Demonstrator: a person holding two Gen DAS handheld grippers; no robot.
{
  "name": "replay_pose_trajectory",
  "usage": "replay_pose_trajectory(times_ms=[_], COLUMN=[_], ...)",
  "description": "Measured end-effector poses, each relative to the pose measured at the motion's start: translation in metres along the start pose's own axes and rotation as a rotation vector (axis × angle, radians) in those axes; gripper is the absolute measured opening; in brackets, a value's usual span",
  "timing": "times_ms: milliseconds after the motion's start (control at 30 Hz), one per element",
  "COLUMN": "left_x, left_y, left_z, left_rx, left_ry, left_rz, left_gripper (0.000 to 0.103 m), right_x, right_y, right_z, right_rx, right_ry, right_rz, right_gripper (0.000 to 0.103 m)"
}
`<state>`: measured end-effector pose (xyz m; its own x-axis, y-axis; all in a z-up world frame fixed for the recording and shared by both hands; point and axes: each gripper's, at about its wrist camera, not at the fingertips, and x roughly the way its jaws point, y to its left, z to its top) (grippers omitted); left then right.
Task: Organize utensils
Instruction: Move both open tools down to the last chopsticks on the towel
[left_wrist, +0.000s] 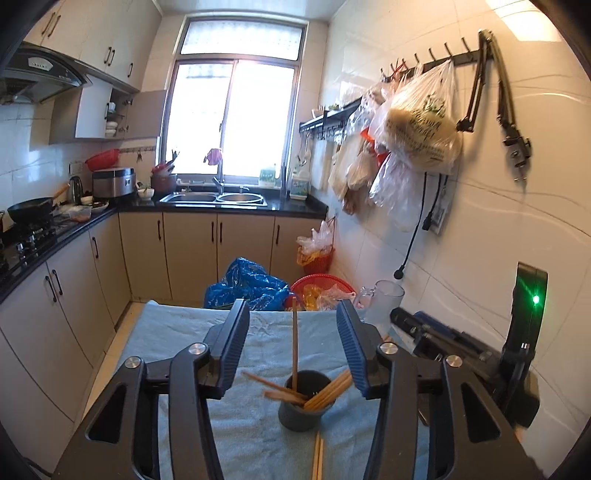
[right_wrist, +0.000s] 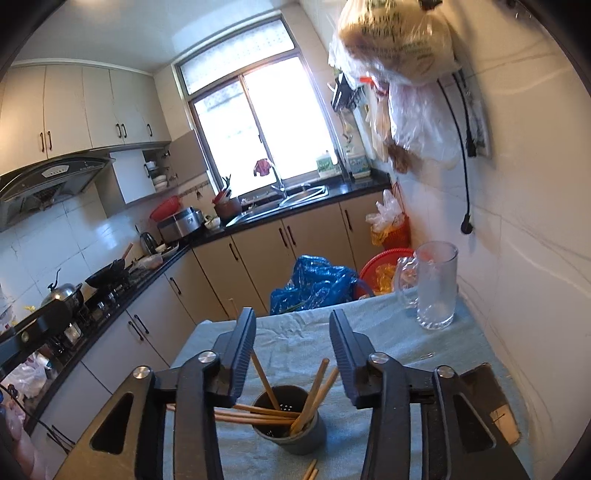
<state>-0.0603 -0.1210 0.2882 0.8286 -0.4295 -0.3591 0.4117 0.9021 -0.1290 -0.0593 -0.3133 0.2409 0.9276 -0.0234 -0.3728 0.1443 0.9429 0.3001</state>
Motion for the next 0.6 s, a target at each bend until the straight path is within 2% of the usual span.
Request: replay_pose_trajectory(times_ms=[200,333,467,600], left_x=[-0.044,-0.054,-0.052,-0.056], left_y=[0.009,0.021,0.033,0.042], left_z=[-0.033,-0.071,-0.110,-0.144], left_rx=[0.000,-0.020,-0.058,-0.093], left_ry=[0.009,0.085,0.179,0.235], left_rz=[-0.004,-0.012,-0.017,-0.004], left_gripper=[0.056,0.059,0.059,0.059], right_x=[-0.047,-0.069,-0.096,-0.136], right_y=[0.002,-0.002,-0.014,-0.040], right_z=[-0.011,-0.031,-0.058,-0.073], right_rx=[-0.057,-0.151,-0.291,-0.345], right_ry=[-0.002,0.044,0.105,0.111], right_rz=[-0.028,-0.077,-0.182,-0.299], right_gripper=[0.060,0.064,0.064,0.068])
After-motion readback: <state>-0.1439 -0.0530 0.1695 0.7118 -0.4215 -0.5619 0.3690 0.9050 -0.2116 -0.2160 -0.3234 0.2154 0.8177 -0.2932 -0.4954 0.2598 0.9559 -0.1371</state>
